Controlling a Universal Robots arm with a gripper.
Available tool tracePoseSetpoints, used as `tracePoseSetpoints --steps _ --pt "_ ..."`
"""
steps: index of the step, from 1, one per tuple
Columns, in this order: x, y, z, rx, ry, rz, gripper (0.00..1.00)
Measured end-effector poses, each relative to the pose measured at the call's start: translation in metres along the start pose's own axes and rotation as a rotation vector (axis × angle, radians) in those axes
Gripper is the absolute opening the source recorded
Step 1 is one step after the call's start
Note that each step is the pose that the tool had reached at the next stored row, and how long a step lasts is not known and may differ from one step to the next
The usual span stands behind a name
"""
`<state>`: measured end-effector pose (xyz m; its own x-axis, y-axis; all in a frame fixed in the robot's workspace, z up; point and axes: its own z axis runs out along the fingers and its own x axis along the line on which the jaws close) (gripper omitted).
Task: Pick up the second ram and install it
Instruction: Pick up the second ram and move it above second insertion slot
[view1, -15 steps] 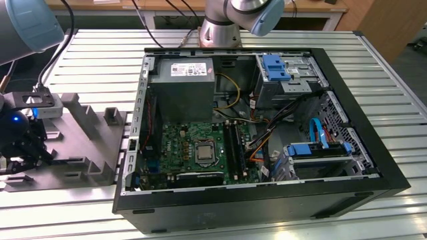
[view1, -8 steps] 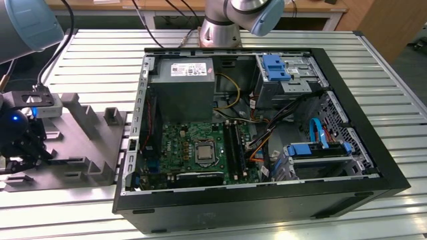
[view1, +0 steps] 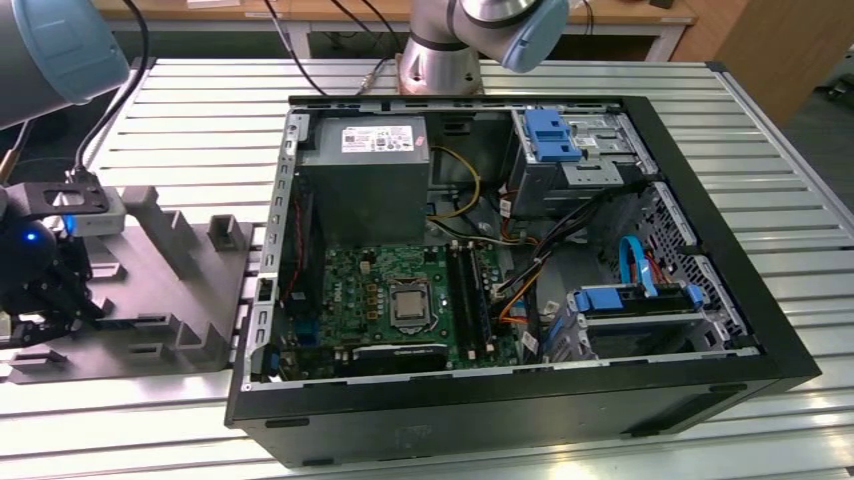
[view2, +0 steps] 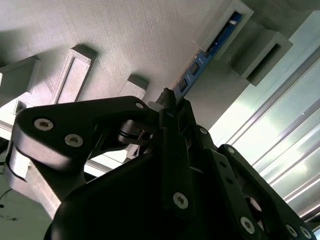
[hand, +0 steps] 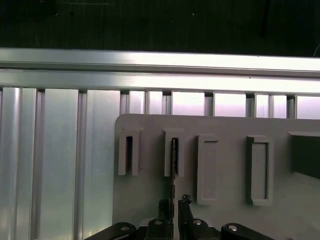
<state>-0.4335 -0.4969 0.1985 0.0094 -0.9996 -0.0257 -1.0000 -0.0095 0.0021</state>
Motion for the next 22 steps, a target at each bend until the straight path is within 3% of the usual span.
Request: tracePoseSetpoints --steps 7,11,15,17,22 --pt "0.0005 -0.0007 0.0 -0.0009 -0.0007 0.005 0.22" --pt "0.001 -0.0015 -0.0001 -0.0109 -0.0036 0.005 0.22" --pt "0.0009 -0.0016 0.0 -0.0116 -0.0039 0.006 0.22" --pt "0.0011 -0.0023 0.0 -0.0217 -0.0054 0.006 0.22" --pt "0.0011 -0.0029 0.0001 -0.0235 -0.0055 0.006 0.22"
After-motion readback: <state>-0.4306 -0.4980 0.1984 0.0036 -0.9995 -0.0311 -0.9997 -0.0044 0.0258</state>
